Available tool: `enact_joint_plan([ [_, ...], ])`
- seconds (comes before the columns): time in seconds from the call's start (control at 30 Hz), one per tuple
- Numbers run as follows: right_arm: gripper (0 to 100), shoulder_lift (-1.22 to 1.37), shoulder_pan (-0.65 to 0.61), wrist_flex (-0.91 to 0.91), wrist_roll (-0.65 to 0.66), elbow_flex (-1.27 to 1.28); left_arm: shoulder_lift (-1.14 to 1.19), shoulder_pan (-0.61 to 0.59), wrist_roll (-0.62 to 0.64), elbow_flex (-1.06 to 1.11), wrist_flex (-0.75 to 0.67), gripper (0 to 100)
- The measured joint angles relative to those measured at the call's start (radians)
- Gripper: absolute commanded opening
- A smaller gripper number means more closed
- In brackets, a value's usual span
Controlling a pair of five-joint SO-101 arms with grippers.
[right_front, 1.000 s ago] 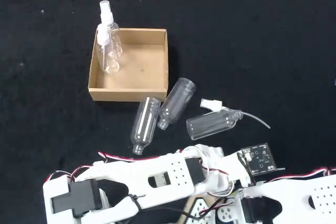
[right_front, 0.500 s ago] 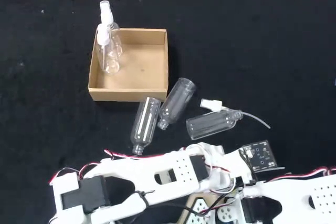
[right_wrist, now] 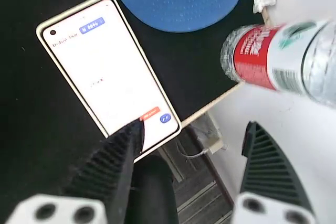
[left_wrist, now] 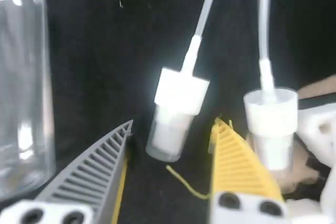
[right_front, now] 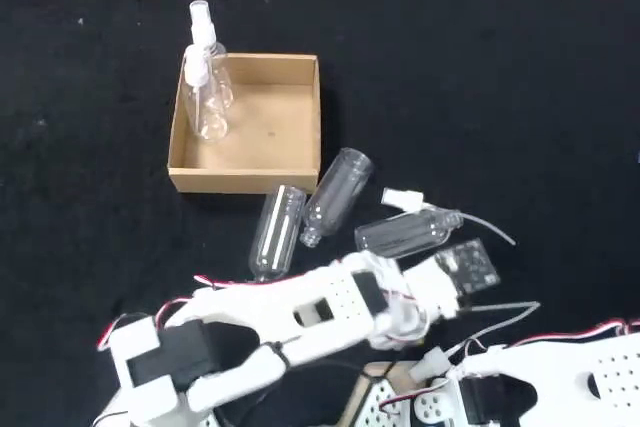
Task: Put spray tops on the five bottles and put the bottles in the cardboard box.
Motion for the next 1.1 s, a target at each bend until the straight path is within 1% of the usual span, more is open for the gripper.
enact_joint_plan([
  [0.17,27.2,0.0,0.0,0.0,0.0,0.0,-0.018,-0.043,-0.003,-0.049,0.107,21],
  [0.3,27.2,0.0,0.0,0.0,0.0,0.0,-0.063,-0.069,0.0,-0.057,0.121,21],
  [0.6,27.2,0.0,0.0,0.0,0.0,0.0,-0.13,-0.069,-0.003,-0.06,0.129,21],
  [0.73,27.2,0.0,0.0,0.0,0.0,0.0,-0.19,-0.015,-0.003,-0.072,0.183,21],
  [0.87,27.2,0.0,0.0,0.0,0.0,0.0,-0.198,0.049,-0.003,-0.106,0.227,21],
  [1.1,27.2,0.0,0.0,0.0,0.0,0.0,-0.101,0.063,0.0,-0.143,0.227,21],
])
